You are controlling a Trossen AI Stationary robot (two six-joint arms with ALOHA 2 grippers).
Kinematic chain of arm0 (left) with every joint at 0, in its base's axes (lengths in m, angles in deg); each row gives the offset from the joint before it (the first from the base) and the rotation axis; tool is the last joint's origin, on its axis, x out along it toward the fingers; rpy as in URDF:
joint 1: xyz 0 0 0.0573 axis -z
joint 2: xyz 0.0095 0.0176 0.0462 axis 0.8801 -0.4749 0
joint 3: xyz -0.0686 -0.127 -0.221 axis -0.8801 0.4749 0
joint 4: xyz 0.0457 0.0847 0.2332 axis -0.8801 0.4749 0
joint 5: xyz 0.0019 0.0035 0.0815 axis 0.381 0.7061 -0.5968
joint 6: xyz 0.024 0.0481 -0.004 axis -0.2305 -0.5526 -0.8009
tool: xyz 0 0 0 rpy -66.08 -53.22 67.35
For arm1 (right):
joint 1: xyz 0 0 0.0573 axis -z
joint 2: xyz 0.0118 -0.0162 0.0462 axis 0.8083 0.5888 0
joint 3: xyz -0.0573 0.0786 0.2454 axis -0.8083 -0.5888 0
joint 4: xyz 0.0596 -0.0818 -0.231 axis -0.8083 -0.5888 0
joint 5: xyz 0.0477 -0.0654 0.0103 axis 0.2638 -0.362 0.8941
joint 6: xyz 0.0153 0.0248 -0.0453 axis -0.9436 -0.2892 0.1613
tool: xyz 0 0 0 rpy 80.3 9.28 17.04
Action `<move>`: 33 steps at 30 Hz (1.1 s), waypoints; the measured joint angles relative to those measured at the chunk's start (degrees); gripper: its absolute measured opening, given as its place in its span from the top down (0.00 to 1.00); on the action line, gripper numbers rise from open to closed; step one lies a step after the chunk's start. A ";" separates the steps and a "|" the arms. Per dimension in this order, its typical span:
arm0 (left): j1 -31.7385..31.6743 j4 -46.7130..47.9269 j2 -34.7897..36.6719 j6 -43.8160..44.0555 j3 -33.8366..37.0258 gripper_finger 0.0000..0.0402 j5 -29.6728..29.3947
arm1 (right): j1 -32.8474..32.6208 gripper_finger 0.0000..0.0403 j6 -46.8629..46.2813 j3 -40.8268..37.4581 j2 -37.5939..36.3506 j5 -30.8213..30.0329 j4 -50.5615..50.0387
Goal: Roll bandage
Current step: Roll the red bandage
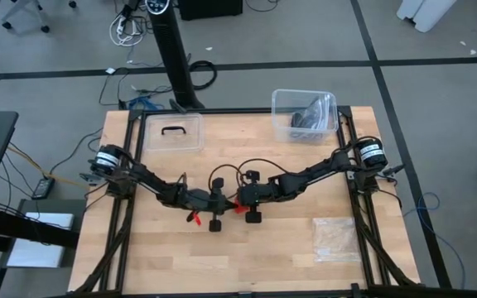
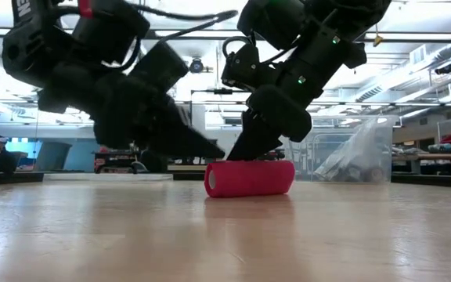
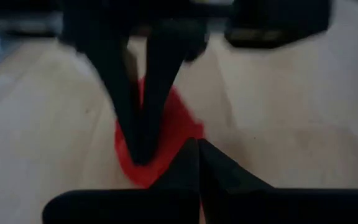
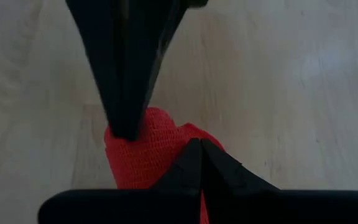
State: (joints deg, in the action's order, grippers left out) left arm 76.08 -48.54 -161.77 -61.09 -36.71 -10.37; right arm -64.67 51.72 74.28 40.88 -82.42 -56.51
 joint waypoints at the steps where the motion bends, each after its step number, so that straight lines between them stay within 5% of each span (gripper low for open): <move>1: 0.07 -0.09 -0.72 0.05 -0.17 1.00 -0.55 | 0.00 1.00 0.00 -0.01 0.00 -0.07 -0.04; 11: 0.37 -0.82 -4.03 0.25 -1.99 1.00 -3.01 | 0.64 0.99 0.04 -0.07 -0.04 0.25 -0.52; 22: 0.35 -0.41 -4.12 -0.05 -1.95 1.00 -3.63 | 4.05 0.99 -0.54 -0.01 0.17 8.80 -0.90; 33: 0.31 -0.32 -4.19 -0.14 -1.90 1.00 -3.71 | 2.45 0.90 0.13 3.01 -5.07 4.23 -9.39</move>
State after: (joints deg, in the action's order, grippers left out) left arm 76.39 -48.86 -165.96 -61.23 -38.61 -14.08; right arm -62.22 51.85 77.29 35.81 -78.19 -65.90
